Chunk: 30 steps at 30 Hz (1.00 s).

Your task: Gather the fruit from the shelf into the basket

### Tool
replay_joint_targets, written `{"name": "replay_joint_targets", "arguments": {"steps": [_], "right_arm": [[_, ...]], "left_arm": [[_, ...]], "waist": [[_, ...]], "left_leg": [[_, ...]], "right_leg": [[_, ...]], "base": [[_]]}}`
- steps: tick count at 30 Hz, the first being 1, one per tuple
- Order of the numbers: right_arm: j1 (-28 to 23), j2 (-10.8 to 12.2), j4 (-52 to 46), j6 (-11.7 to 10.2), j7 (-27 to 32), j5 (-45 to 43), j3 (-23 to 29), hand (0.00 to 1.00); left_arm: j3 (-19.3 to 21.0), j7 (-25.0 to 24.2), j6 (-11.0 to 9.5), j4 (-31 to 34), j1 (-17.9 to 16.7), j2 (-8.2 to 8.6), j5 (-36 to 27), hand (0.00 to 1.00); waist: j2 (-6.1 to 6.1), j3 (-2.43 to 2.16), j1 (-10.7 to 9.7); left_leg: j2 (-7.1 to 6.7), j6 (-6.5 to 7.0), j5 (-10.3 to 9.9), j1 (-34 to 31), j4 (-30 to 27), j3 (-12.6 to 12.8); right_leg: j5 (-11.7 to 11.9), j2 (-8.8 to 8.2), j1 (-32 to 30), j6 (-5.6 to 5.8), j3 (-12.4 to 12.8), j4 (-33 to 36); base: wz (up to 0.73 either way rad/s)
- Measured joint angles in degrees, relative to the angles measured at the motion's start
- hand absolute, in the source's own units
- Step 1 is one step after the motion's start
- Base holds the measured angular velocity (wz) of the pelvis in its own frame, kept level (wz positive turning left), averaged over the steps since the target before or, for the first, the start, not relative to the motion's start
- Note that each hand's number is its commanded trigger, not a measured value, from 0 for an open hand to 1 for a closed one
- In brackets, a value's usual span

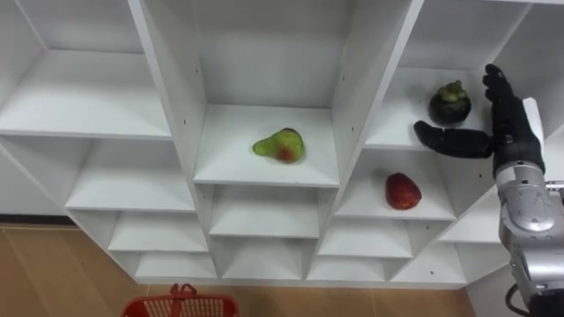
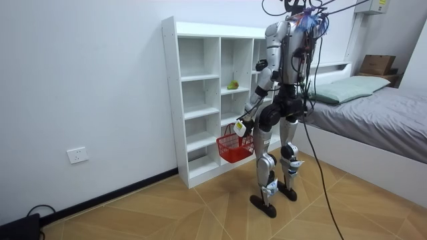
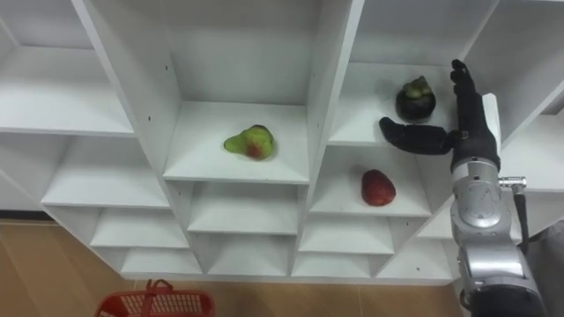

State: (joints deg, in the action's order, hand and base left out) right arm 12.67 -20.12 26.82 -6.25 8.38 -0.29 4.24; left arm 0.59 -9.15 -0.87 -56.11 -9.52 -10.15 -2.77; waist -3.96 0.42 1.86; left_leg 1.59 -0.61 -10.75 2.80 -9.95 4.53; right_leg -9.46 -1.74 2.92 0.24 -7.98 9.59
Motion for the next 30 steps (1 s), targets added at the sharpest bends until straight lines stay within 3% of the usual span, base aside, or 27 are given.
{"name": "replay_joint_targets", "arguments": {"steps": [12, 29, 30], "right_arm": [[0.1, 0.0, 1.4, -0.2, -3.9, -2.4, 0.7, 0.00], [0.1, 0.0, 1.9, -1.3, -6.1, -4.9, 0.4, 0.00], [0.1, 0.0, 1.9, -1.3, -6.1, -4.9, 0.4, 0.04]], "left_arm": [[0.3, 0.3, 0.0, 0.0, 0.0, -0.14, 0.0, 1.00], [0.3, 0.2, 0.0, 0.0, -0.1, -0.38, 0.0, 1.00], [0.3, 0.2, 0.0, 0.1, -0.1, -0.39, 0.0, 1.00]], "waist": [[-0.88, -0.06, 0.0], [-0.54, -0.08, 0.1], [-0.49, -0.13, 0.1]], "left_leg": [[0.00, 0.00, 0.0, 0.0, -0.2, 0.0], [0.02, 0.00, 0.0, 0.0, -0.5, -0.1], [0.02, 0.00, 0.0, 0.1, -0.5, -0.1]], "right_leg": [[0.0, 0.00, 0.1, -0.01, 0.0, 0.1], [0.1, 0.01, 0.2, -0.03, 0.0, 0.2], [0.1, 0.01, 0.3, -0.04, 0.0, 0.2]], "base": [[0.00], [0.00], [0.00]]}}
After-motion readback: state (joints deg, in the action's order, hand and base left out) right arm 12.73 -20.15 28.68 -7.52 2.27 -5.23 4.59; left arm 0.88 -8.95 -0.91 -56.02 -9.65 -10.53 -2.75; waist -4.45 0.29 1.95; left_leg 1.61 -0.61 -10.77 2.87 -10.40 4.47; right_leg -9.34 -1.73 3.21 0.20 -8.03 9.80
